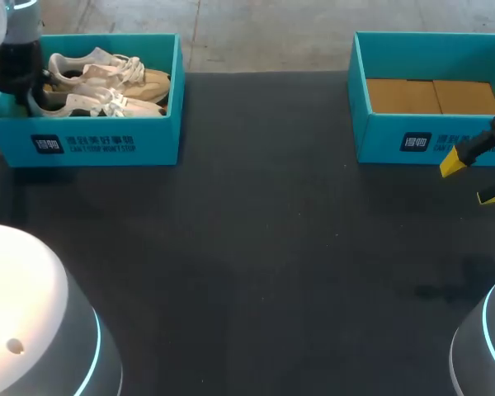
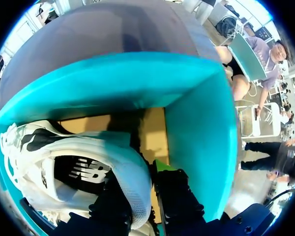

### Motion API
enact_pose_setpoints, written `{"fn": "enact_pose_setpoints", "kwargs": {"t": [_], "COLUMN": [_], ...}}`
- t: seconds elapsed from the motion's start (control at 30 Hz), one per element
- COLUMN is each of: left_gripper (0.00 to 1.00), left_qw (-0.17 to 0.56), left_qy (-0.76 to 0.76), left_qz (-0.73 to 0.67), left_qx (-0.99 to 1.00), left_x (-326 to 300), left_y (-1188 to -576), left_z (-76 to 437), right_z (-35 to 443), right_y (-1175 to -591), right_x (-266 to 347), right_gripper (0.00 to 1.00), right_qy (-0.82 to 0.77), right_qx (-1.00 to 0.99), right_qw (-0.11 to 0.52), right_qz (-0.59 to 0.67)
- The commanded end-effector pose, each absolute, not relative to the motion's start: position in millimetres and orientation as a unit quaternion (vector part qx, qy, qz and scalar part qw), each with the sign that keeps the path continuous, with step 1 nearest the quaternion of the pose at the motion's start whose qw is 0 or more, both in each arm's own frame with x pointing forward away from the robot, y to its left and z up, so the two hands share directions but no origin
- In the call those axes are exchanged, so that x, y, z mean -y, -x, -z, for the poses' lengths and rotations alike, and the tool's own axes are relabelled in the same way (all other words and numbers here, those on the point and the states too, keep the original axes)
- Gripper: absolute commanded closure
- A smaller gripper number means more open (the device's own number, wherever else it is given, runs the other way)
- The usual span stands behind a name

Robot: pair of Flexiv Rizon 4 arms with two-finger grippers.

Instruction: Take the shoe out of the shoebox, open the shoe tongue, remove and reinsert the insole, then place the shoe into the shoebox

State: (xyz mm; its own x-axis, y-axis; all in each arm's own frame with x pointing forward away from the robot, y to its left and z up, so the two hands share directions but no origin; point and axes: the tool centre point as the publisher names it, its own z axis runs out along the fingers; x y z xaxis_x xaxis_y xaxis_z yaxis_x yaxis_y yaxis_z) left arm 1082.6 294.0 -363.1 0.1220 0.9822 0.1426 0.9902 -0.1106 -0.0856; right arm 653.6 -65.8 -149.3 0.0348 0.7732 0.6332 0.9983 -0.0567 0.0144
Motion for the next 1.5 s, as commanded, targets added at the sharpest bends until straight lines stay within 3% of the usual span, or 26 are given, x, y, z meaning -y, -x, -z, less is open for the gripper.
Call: {"fn": "enact_pose_setpoints", "kwargs": {"t": [0.03, 1.5], "left_gripper": [1.00, 1.00], "left_qw": [0.078, 0.051], "left_qy": [0.746, 0.724], "left_qz": [0.032, 0.074], "left_qx": [0.660, 0.683], "left_x": [-297, -320], "left_y": [-1076, -1082], "left_z": [355, 231], "right_z": [150, 150], "right_y": [-654, -654], "right_x": [65, 65], "right_gripper": [0.00, 0.00], "right_qy": [0.684, 0.684], "right_qx": [0.648, 0.648], "right_qw": [0.225, 0.225], "right_qz": [0.248, 0.248]}}
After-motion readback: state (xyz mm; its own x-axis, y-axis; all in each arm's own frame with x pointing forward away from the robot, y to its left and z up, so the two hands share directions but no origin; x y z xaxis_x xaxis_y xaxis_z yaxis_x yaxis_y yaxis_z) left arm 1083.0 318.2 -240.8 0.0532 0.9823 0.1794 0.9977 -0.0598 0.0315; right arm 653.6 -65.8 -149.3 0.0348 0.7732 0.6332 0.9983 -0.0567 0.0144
